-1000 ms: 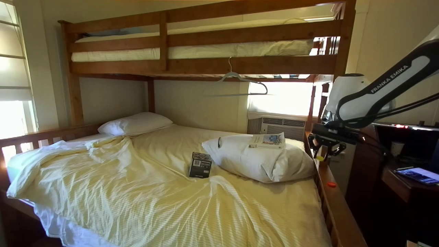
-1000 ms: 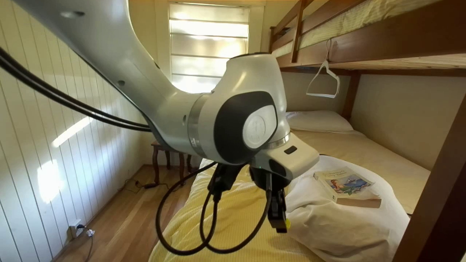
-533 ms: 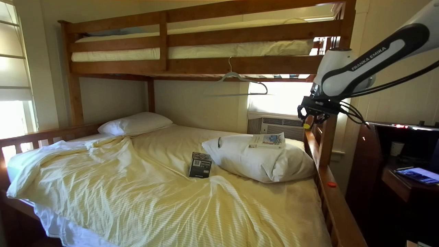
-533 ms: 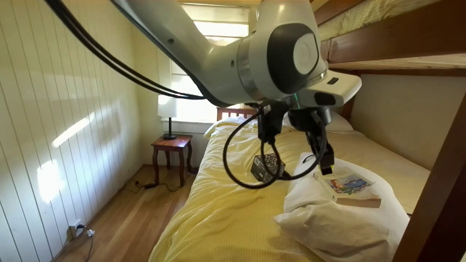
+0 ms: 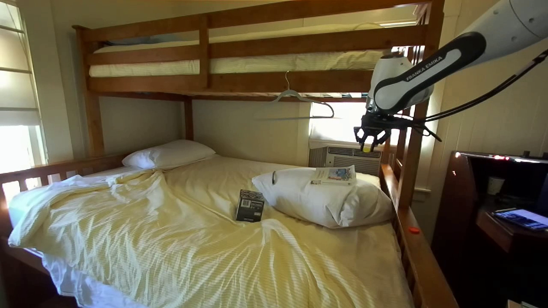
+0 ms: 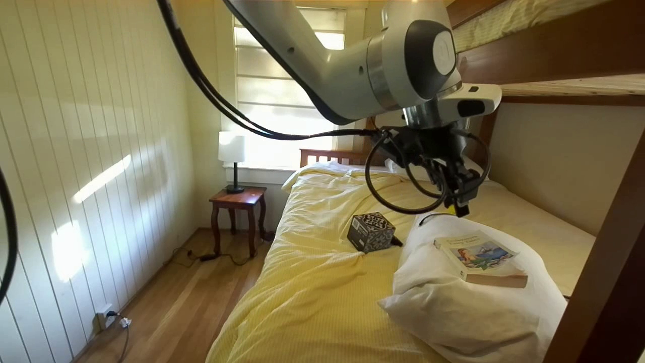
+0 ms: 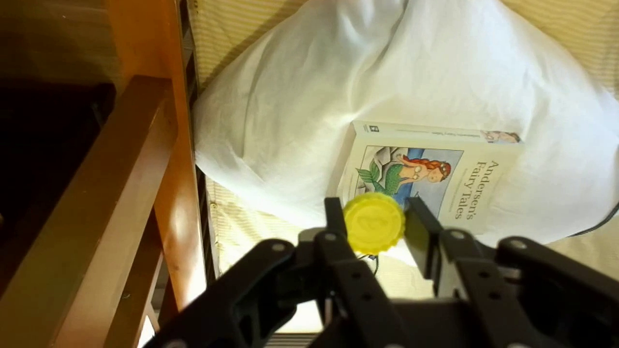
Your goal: Put the yellow ring and orange ring on the book
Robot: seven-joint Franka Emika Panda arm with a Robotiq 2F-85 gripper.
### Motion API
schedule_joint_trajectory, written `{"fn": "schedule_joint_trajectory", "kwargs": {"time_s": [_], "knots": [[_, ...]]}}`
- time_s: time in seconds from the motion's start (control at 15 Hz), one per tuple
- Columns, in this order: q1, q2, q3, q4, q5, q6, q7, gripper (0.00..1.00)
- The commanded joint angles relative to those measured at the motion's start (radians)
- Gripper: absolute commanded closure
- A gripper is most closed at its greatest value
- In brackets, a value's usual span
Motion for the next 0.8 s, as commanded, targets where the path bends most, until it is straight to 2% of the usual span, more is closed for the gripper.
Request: {"fn": "schedule_joint_trajectory", "kwargs": {"time_s": [0.0,0.27,0.47,0.73], "knots": [[0.03,0.0,-0.047,-0.02,0.047,0.024,0.03,0.89],[0.034,0.127,-0.073,0.143,0.001,0.083,0.144,0.89],[0.042,0.238,-0.11,0.255,0.016,0.112,0.138,0.89],[0.122,0.364,-0.153,0.422,-0.054,0.077,0.136,0.89]]}}
